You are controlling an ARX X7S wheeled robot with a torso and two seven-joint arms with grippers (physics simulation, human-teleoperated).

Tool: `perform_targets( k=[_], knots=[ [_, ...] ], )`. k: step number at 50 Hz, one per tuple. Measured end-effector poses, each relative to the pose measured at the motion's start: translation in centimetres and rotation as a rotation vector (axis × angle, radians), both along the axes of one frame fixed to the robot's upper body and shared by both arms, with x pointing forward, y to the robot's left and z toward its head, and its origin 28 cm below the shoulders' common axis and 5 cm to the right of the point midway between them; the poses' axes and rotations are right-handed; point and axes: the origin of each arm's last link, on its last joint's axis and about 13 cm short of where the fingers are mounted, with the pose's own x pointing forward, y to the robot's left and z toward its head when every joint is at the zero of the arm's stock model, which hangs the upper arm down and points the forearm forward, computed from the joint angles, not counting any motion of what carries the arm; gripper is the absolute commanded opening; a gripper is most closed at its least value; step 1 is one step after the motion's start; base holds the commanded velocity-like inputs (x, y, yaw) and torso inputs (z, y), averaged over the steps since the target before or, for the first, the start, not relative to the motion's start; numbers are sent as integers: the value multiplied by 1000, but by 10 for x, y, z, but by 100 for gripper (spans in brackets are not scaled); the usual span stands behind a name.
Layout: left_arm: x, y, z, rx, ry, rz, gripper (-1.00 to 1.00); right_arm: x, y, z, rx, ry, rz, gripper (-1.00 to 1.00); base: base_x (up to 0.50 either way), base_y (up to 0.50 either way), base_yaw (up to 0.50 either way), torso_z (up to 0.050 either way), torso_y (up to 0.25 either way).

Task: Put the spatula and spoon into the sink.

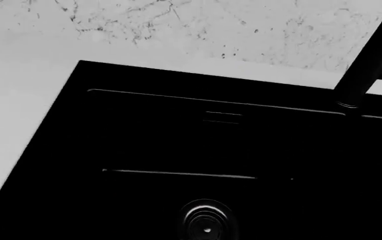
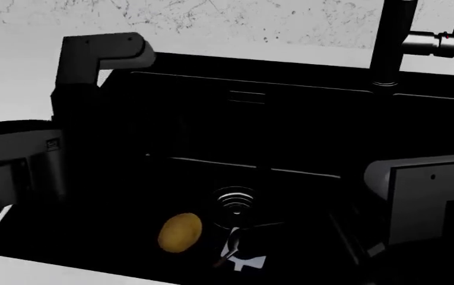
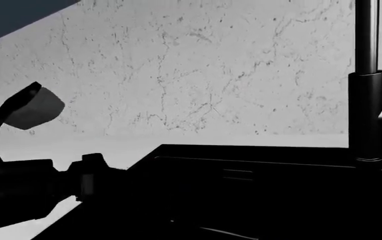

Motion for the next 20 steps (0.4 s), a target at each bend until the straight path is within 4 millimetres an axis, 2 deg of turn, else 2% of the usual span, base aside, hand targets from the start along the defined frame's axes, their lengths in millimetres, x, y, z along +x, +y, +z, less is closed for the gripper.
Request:
perform_targets(
  k=[10,20],
  knots=[
    [-28,19,19,20,-128,37,100,-1,0,1,-3,-4,0,100,0,0,0,0,0],
    [-61,38,15,84,-221,60,100,-2,0,1,-4,-5,-3,100,0,0,0,0,0]
  ],
)
